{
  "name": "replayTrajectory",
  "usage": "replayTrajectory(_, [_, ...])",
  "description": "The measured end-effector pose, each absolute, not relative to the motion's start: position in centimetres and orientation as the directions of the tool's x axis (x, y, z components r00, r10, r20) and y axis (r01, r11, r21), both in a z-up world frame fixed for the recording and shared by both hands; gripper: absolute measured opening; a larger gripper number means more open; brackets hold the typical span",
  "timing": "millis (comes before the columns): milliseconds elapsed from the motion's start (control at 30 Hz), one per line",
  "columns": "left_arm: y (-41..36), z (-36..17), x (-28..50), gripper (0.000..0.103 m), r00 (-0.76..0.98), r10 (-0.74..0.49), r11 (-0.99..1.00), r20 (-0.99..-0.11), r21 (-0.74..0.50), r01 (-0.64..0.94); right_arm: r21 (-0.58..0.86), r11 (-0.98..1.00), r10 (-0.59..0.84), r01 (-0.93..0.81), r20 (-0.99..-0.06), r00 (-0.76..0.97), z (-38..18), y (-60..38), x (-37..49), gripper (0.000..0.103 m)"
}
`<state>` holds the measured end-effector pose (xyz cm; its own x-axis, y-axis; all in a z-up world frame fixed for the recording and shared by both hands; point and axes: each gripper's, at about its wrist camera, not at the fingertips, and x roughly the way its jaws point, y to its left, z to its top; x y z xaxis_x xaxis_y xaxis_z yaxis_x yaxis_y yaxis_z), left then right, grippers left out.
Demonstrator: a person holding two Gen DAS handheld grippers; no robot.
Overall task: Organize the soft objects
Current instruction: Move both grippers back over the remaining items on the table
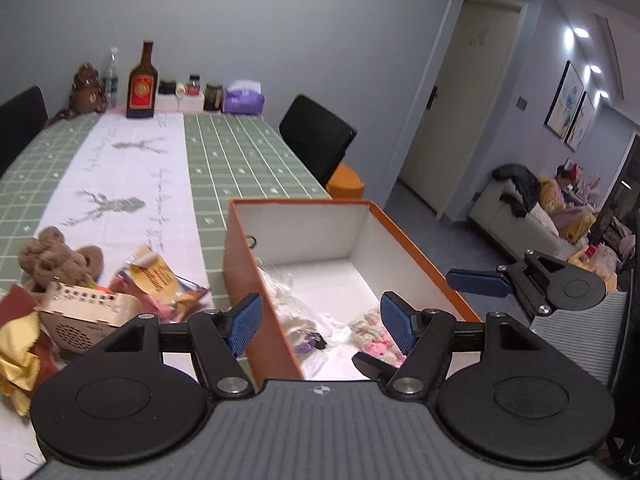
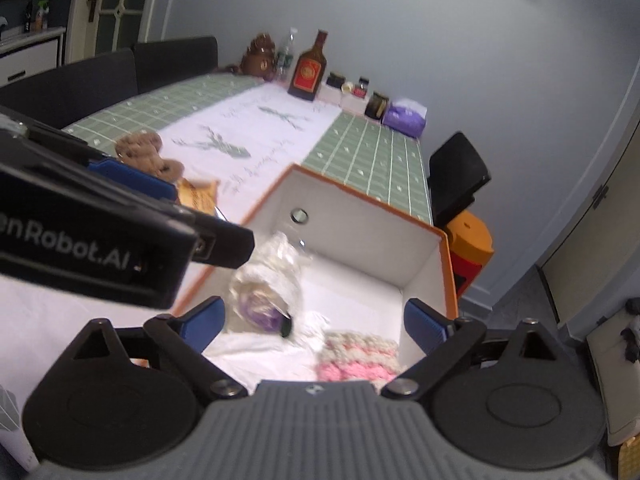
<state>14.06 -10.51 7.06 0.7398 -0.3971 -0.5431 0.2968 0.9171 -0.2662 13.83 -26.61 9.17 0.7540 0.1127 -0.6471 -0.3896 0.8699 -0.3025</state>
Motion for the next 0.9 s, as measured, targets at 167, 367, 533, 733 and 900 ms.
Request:
replayTrajectory(167, [-7.2, 7.4, 12.2, 0.079, 0.781, -0.394, 0.916, -0.484, -0.282, 0.286, -0.283, 0.873, 0.174, -0.397, -0.580, 0.796, 9.7, -23.6, 11.1, 0.095])
replayTrajectory(367, [-3.7, 6.7, 9.7, 0.079, 0.823, -0.366, 0.923, -0.435, -0.284, 0.260, -0.232, 0.886, 0.244, -0.400, -0.502, 0.830, 9.2, -20.1, 8.2, 0.096])
replayTrajectory(533, [-0.8, 5.5, 8.1, 0.079, 0.857, -0.317, 0.936, -0.406, -0.281, 0.213, -0.192, 0.900, 0.268, -0.392, -0.464, 0.844, 7.5, -17.5, 6.1, 0.097])
replayTrajectory(733, [2.8, 3.3, 6.4, 0.078, 0.879, -0.263, 0.945, -0.397, -0.290, 0.152, -0.157, 0.918, 0.271, -0.363, -0.418, 0.867, 5.5, -14.8, 4.2, 0.097])
replayTrajectory(900, [5.4, 1.0, 5.6, 0.078, 0.879, -0.215, 0.944, -0.427, -0.320, 0.076, -0.144, 0.933, 0.247, -0.330, -0.411, 0.878, 3.9, -13.6, 3.4, 0.097])
